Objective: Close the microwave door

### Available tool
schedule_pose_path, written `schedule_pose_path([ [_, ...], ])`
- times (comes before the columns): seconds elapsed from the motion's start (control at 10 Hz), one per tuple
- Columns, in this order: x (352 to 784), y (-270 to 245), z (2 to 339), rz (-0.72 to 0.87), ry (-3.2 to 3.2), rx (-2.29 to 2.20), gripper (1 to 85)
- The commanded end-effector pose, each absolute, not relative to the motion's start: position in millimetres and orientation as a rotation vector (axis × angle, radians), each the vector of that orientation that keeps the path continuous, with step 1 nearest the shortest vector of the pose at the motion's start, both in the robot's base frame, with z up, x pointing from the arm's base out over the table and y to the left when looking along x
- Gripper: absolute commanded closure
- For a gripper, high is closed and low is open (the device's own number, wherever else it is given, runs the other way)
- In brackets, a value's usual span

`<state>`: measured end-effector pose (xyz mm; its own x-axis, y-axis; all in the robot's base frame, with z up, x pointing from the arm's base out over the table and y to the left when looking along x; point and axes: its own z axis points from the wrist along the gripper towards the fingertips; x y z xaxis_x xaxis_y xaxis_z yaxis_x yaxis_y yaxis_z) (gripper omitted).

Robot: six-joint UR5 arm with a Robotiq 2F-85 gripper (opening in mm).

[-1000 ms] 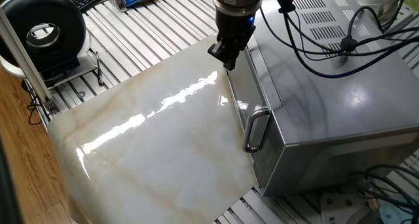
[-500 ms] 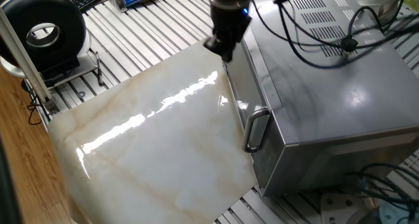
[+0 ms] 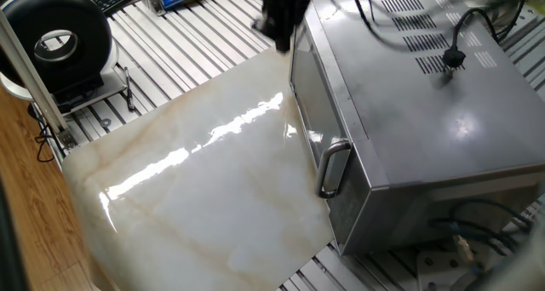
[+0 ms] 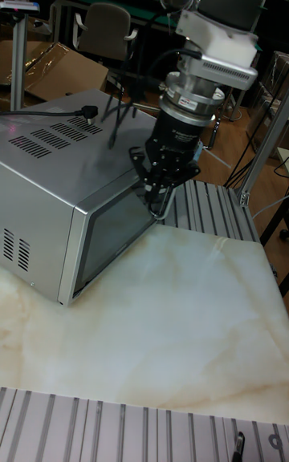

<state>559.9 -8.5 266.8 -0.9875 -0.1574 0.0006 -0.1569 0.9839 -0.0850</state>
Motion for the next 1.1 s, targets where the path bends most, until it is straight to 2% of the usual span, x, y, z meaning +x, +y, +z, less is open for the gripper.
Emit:
schedule_pose_path([
  [0.0,599.2,-49.1,276.0,-0.158,3.102,-0.283,84.7],
  [0.7,613.2,-116.5,272.2,-0.156,3.131,-0.206,84.7],
  [1.0,604.0,-117.0,264.7,-0.043,3.161,-0.119,84.7],
])
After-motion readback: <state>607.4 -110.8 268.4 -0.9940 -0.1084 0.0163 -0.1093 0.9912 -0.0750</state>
